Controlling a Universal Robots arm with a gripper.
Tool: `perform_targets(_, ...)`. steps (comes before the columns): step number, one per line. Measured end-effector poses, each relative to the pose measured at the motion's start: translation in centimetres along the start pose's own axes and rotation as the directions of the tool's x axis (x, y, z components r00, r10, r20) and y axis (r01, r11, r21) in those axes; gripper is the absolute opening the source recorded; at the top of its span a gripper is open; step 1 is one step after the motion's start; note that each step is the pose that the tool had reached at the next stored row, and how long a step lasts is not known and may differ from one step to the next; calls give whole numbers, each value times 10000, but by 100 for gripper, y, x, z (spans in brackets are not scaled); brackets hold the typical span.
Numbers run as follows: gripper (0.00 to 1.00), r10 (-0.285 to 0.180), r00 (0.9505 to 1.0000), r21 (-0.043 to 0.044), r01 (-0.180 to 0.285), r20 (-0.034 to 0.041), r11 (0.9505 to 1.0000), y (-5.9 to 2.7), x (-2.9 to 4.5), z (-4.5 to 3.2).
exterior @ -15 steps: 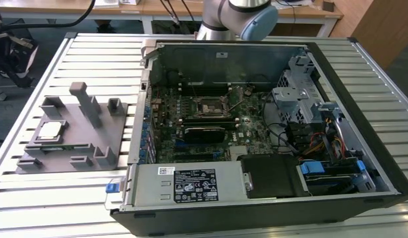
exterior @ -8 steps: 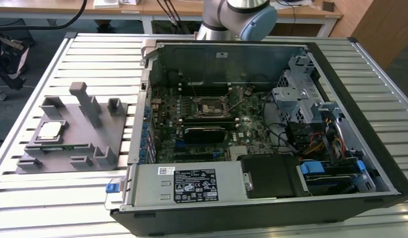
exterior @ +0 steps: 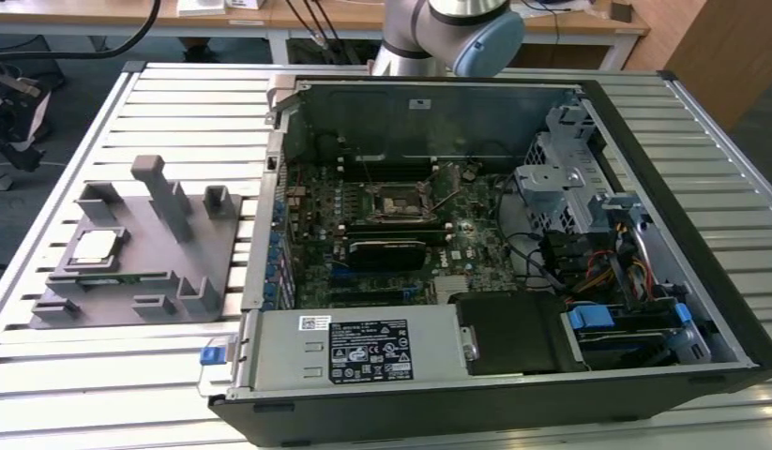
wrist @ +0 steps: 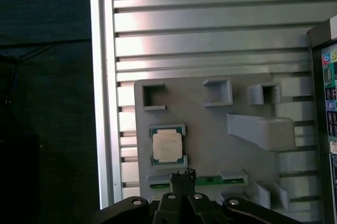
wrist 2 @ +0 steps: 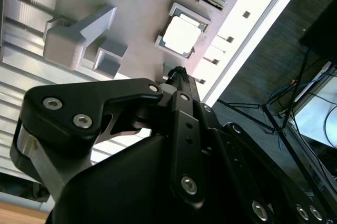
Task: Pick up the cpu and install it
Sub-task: 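Reach for the cpu, then pick up the cpu and move it towards the insertion slot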
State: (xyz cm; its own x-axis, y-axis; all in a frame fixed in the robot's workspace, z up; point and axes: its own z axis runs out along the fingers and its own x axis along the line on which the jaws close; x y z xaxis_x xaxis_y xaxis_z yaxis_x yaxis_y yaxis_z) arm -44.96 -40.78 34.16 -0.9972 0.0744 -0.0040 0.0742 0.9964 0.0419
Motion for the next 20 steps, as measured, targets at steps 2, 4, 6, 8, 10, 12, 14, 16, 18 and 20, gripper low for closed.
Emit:
perform_targets(2, 11, 0, 10000, -1, 0, 1, 10000, 0, 2, 3)
perform_targets(4, 11, 0, 10000, -1, 0, 2, 10000, -1, 6, 7)
perform_targets(6, 11, 0, 10000, 1, 0, -1, 10000, -1, 9, 9)
perform_targets(8, 11, 0, 10000, -1, 0, 2, 10000, -1, 14, 14)
perform_targets(10, 11, -1, 10000, -1, 1, 1, 10000, -2, 15, 20)
perform_targets(12, 11, 0, 10000, -1, 0, 1, 10000, -2, 16, 31)
perform_targets(14, 11, 0, 10000, -1, 0, 0, 10000, -3, 17, 42)
perform_targets(16, 11, 0, 10000, 7, 0, 0, 10000, -3, 18, 55)
perform_targets(18, 11, 0, 10000, 12, 0, 1, 10000, -4, 18, 63)
perform_targets(20, 11, 1, 10000, 43, -1, 3, 10000, -4, 19, 69)
